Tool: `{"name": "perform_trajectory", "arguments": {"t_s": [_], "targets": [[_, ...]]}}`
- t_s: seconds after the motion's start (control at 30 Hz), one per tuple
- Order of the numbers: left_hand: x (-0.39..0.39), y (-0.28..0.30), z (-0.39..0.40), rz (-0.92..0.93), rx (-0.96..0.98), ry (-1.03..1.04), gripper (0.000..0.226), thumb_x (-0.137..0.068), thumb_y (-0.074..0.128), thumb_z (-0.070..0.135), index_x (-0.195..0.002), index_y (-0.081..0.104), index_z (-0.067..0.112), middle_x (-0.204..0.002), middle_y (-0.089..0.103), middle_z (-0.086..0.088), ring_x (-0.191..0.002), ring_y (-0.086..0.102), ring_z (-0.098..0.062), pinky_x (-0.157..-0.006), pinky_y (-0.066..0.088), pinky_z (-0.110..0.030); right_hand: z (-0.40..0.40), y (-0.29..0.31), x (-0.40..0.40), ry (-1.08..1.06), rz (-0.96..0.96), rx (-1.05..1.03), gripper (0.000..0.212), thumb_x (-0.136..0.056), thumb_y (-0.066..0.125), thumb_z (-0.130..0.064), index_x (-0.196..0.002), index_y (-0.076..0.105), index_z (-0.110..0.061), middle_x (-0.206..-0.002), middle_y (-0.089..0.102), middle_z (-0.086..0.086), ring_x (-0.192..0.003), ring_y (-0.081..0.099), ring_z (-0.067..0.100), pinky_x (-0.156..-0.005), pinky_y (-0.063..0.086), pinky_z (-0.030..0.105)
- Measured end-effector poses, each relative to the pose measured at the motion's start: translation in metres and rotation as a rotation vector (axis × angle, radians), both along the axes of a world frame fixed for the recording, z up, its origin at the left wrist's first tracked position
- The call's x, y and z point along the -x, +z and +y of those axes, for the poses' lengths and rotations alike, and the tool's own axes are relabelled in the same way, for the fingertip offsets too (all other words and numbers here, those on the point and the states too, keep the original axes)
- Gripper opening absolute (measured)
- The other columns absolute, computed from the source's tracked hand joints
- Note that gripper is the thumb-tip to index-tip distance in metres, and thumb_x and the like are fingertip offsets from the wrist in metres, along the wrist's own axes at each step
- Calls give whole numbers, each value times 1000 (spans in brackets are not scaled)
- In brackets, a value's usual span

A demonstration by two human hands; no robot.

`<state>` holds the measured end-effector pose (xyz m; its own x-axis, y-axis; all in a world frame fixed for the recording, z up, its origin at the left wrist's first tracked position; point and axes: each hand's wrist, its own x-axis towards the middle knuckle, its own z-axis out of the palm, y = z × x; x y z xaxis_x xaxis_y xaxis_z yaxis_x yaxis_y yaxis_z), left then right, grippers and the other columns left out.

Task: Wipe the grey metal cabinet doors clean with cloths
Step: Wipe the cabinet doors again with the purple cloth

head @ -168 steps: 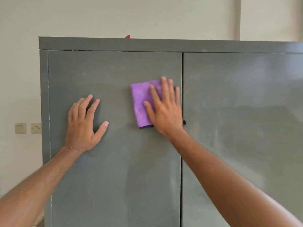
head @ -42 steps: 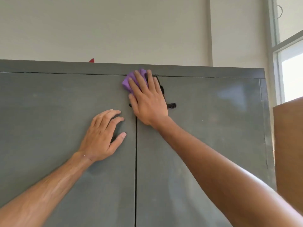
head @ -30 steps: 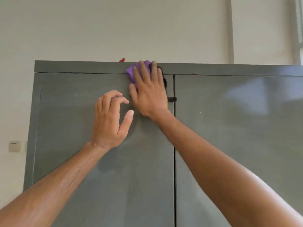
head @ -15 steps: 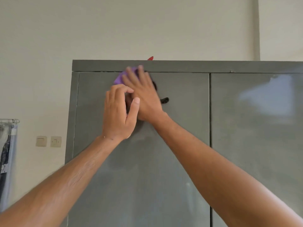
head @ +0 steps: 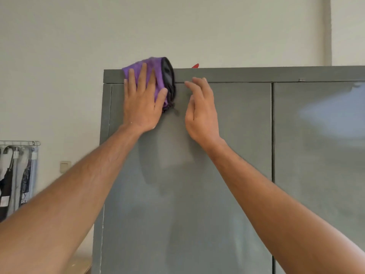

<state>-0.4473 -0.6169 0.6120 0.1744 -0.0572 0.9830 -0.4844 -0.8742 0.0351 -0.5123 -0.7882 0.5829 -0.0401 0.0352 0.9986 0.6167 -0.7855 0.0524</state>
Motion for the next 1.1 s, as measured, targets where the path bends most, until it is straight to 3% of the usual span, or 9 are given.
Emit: {"name": "perform_trajectory", "arguments": {"t_s": [0.1,0.2,0.37,0.43,0.6,0.67,0.83,0.97,1.1], "targets": [[-13,-26,28,18,204,48,70,-109,20,52,-162,24,5,-171,17,-19,-156,12,-47,-128,10,-55,7,-16,-9,-185,25,147,47,-92,42,4,-136,58,-1,-148,50,21,-150,31,45,-124,23,58],[-15,-99,55,86,355,61,67,-112,23,46,-150,38,-7,-165,23,-29,-149,28,-48,-125,22,-53,7,-28,-6,-190,47,177,45,-90,44,5,-132,60,0,-145,52,21,-149,31,46,-124,22,59],[8,-261,38,234,99,105,65,-108,29,41,-137,48,-14,-165,18,-34,-154,14,-52,-126,16,-61,-4,-50,-6,-179,57,215,43,-91,44,5,-129,62,0,-144,53,21,-150,31,45,-125,22,57],[7,-250,41,218,27,76,72,-106,28,47,-148,43,-10,-170,11,-25,-157,8,-48,-127,13,-59,-8,-53,-4,-132,69,216,42,-93,40,4,-129,62,1,-143,54,20,-149,34,44,-125,23,56],[8,-107,4,89,52,37,74,-106,24,56,-162,27,8,-173,9,-15,-159,4,-43,-128,9,-58,-24,-53,17,-2,69,79,36,-102,41,-10,-129,63,-1,-140,59,13,-149,38,37,-126,25,48],[18,-84,-36,3,22,37,72,-107,26,55,-163,26,11,-174,10,-13,-159,3,-42,-129,7,-56,-36,-52,27,3,45,38,37,-104,43,-16,-132,62,-1,-140,60,12,-148,39,36,-124,28,51],[59,-82,-150,-88,-123,14,70,-103,20,49,-165,20,17,-174,8,-10,-160,2,-40,-129,10,-54,-90,-47,49,-31,3,-59,32,-102,50,-14,-128,65,-1,-138,61,11,-143,46,35,-119,35,53],[93,-100,-241,-119,-249,-87,73,-101,32,43,-166,17,14,-173,15,-7,-161,-2,-35,-129,10,-50,-155,-58,69,-212,-66,-130,17,-94,59,-6,-110,64,-2,-142,59,13,-143,44,36,-121,33,46],[103,-134,-272,-186,-402,-243,76,-93,49,34,-161,26,10,-171,23,-8,-161,7,-30,-130,15,-47,-204,-95,95,-243,-108,-94,17,-91,61,4,-107,63,-1,-126,60,12,-111,57,31,-92,51,45]]}}
